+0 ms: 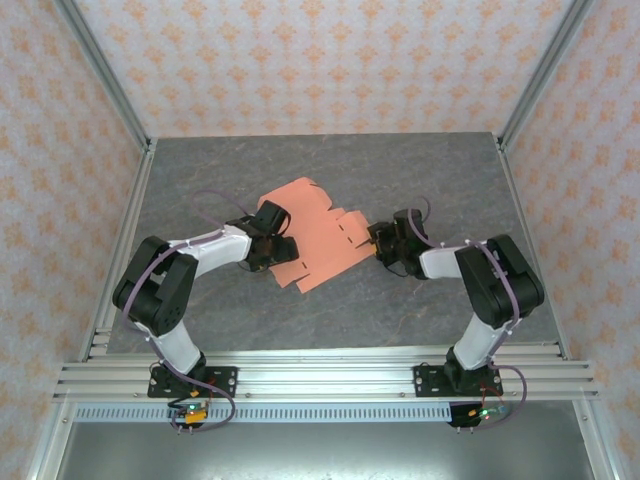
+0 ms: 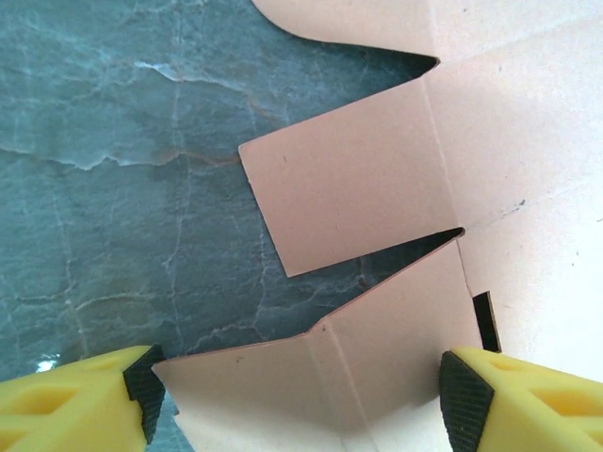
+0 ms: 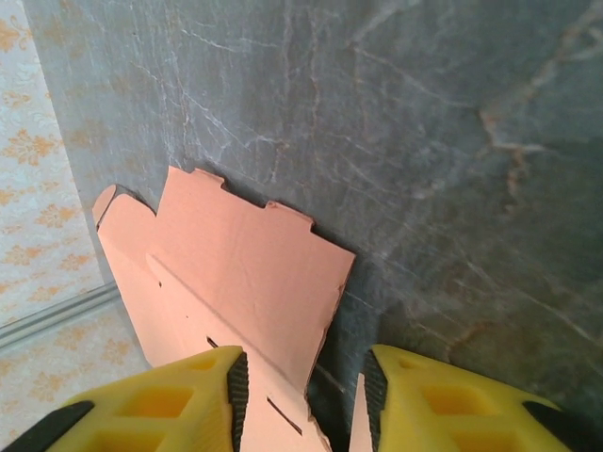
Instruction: Fold the paper box
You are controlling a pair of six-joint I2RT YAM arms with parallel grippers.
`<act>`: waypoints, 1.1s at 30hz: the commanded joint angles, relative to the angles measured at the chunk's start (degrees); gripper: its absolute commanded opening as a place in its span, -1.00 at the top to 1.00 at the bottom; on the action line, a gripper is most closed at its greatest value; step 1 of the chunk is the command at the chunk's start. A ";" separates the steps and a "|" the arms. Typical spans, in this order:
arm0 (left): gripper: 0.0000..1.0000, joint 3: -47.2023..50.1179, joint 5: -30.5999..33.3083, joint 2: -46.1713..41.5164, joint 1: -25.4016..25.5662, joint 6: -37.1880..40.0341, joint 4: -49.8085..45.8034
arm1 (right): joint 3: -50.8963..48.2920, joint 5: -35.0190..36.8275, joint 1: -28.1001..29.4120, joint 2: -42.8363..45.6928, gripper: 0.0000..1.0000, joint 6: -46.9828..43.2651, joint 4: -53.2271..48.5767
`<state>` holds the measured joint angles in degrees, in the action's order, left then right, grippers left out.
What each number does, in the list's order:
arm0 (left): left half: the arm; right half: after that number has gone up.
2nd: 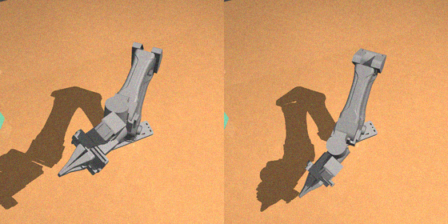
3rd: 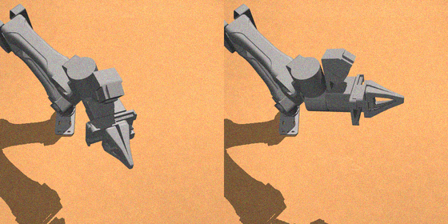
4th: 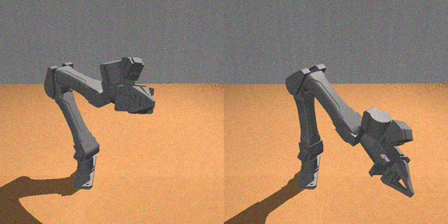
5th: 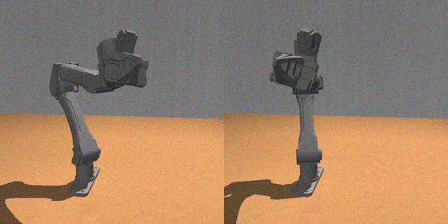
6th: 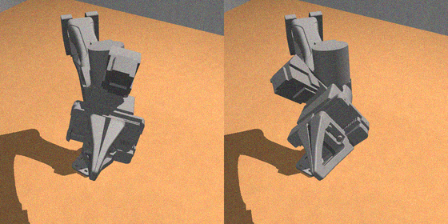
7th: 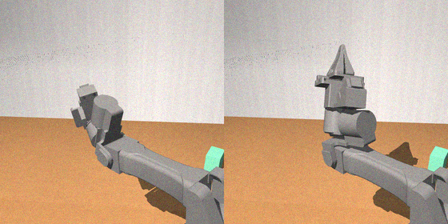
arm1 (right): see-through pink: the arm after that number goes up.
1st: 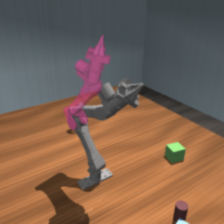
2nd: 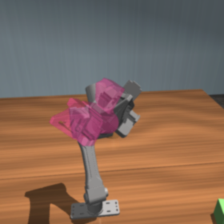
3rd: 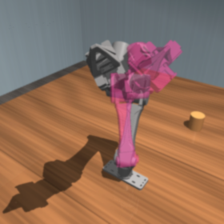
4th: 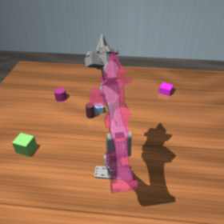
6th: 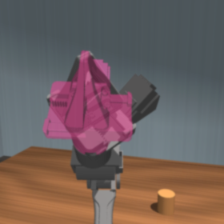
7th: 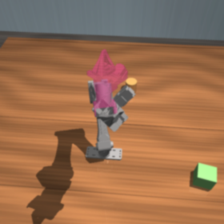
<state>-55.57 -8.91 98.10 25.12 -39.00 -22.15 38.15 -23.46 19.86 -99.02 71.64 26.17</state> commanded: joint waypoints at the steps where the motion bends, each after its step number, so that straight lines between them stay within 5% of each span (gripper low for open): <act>1: -0.51 -1.03 0.69 1.77 0.52 0.24 -2.18 | 1.89 2.27 0.01 -3.11 0.23 -2.30 2.92; 21: -0.45 -1.76 1.03 2.27 1.28 -0.20 -3.07 | 6.99 -3.04 0.01 -9.21 0.23 2.72 10.16; 33: -0.46 -1.52 -0.15 1.14 1.51 -0.52 -2.66 | 9.19 -3.68 0.01 -10.29 0.61 1.46 10.33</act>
<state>-56.66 -8.12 98.80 25.52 -39.07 -23.62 45.41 -26.79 19.84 -109.06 73.78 34.63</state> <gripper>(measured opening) 0.732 0.200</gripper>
